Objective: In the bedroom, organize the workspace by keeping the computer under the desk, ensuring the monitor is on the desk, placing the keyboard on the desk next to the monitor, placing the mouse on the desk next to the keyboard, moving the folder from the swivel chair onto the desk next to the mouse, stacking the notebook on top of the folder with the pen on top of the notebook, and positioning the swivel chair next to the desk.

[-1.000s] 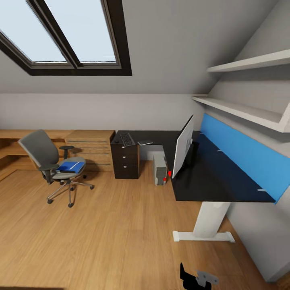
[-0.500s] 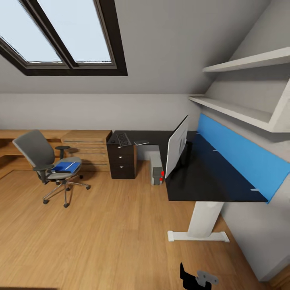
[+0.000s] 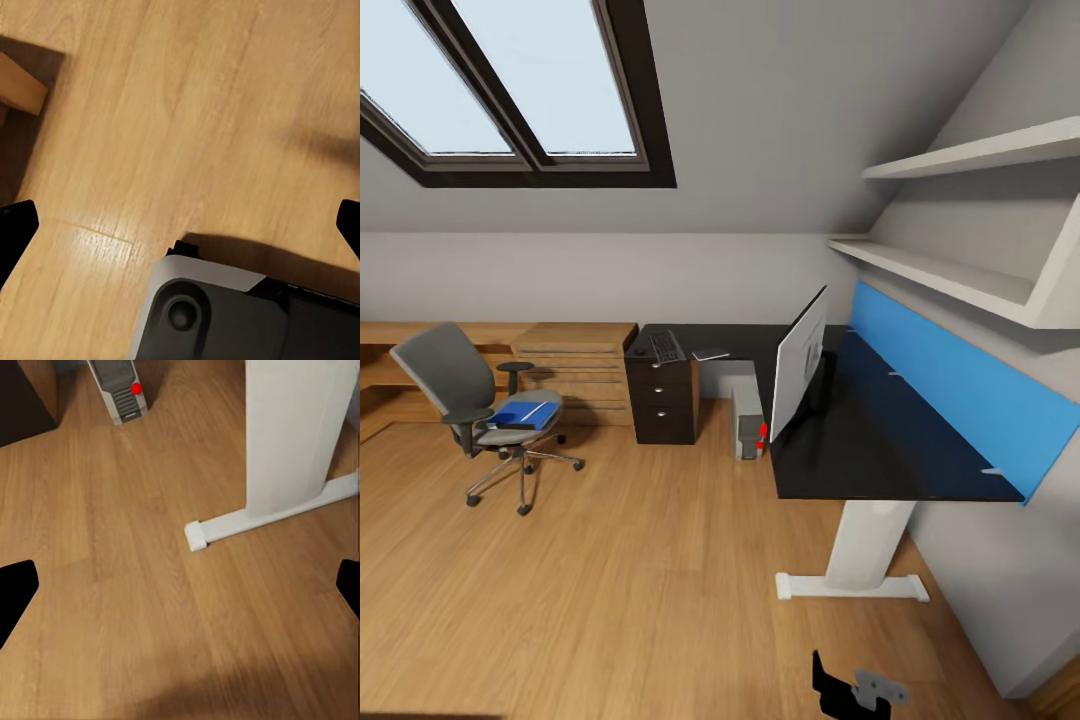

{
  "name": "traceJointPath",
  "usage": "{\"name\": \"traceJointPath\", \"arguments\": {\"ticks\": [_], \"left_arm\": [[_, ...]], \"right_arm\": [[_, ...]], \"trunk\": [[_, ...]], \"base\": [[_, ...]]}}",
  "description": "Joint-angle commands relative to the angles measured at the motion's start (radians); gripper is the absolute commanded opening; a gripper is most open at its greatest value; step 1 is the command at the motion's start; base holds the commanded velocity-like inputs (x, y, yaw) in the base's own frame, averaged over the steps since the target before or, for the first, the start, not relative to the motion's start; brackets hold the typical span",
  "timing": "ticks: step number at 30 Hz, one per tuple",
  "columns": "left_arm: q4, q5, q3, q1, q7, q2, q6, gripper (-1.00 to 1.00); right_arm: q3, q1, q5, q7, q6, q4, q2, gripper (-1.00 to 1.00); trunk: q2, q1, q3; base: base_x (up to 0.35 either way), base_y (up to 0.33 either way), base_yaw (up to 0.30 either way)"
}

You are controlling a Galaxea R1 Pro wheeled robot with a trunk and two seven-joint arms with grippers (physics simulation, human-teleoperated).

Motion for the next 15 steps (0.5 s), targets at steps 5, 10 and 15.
{"name": "traceJointPath", "arguments": {"ticks": [5, 10, 15], "left_arm": [[-0.002, 0.009, 0.02, 0.0, 0.002, 0.001, 0.001, 1.0], [-0.002, 0.009, 0.032, 0.0, 0.001, 0.001, 0.001, 1.0], [-0.002, 0.009, 0.037, 0.001, 0.001, 0.0, 0.001, 1.0]], "right_arm": [[0.001, -0.002, -0.013, 0.002, -0.033, -0.02, -0.063, 1.0], [-0.001, -0.002, -0.015, -0.019, -0.029, -0.154, -0.128, 1.0], [-0.001, -0.003, -0.011, -0.173, 0.108, -0.452, -0.218, 1.0]], "trunk": [[-0.002, 0.001, -0.002], [-0.002, 0.001, -0.002], [-0.002, 0.001, -0.002]], "base": [[0.0, 0.0, 0.0], [0.0, 0.0, 0.0], [0.0, 0.0, 0.0]]}}
